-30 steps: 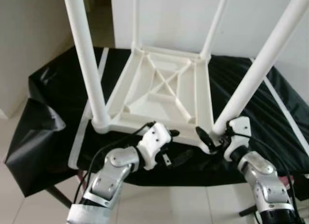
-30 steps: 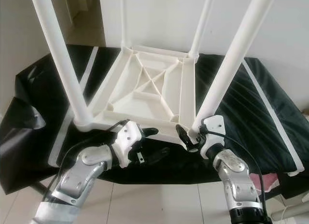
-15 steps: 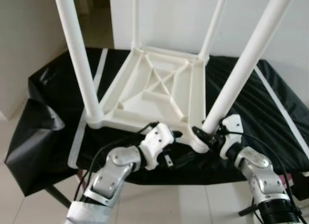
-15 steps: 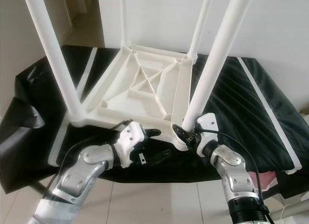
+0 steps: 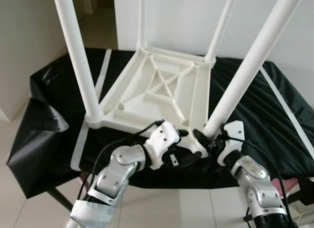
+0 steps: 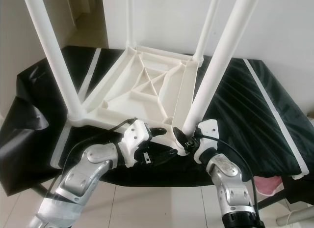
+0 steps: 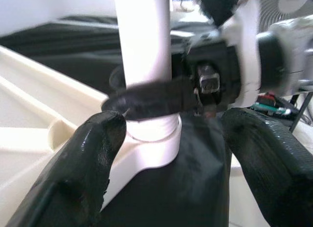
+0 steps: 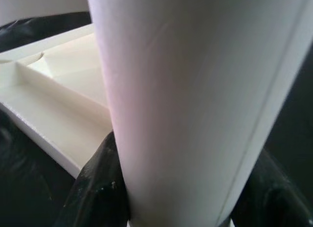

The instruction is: Building children table

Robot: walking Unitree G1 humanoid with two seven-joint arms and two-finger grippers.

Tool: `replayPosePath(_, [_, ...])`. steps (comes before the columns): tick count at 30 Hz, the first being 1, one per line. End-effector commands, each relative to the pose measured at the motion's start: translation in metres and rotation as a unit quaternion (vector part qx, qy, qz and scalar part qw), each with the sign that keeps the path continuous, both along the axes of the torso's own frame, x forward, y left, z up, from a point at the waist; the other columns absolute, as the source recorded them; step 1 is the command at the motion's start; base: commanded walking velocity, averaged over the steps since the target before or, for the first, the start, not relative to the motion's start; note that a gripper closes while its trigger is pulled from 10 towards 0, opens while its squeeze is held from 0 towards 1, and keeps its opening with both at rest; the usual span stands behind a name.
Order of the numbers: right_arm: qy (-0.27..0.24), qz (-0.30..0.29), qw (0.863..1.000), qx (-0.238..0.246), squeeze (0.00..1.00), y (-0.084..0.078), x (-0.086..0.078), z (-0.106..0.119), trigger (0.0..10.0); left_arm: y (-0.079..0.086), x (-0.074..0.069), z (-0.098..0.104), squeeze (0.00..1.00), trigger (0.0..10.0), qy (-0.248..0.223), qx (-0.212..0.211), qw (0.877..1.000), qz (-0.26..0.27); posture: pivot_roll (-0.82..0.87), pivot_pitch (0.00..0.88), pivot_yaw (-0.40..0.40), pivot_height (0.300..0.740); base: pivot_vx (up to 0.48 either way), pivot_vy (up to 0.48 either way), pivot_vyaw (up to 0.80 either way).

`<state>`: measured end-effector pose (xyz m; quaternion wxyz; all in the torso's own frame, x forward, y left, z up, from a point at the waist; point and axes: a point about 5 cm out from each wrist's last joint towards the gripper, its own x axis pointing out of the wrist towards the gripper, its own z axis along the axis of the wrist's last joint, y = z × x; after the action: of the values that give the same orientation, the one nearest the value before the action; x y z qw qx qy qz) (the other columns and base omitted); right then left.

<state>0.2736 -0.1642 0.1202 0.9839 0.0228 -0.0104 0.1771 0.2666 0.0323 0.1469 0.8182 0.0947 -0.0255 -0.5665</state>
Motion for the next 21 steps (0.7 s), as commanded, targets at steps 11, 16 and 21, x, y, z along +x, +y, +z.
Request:
replayPosePath(11, [0.011, -0.163, 0.984, 0.066, 0.0, -0.006, -0.012, -0.005, 10.0, 0.0, 0.006, -0.005, 0.0, 10.0, -0.01, 0.003, 0.999, 0.041, -0.03, 0.018, -0.042, 0.74, 0.0, 0.0, 0.0])
replayPosePath(16, [0.016, -0.232, 0.969, 0.088, 0.0, -0.01, -0.016, -0.007, 10.0, 0.0, 0.009, -0.003, 0.0, 10.0, -0.012, 0.001, 0.999, 0.046, -0.02, 0.016, -0.031, 0.74, 0.0, 0.0, 0.0])
replayPosePath(21, [0.027, -0.321, 0.942, 0.092, 0.0, -0.015, -0.022, -0.012, 10.0, 0.0, 0.012, 0.004, 0.0, 10.0, -0.013, -0.021, 0.999, 0.048, -0.02, 0.015, -0.025, 0.74, 0.0, 0.0, 0.0])
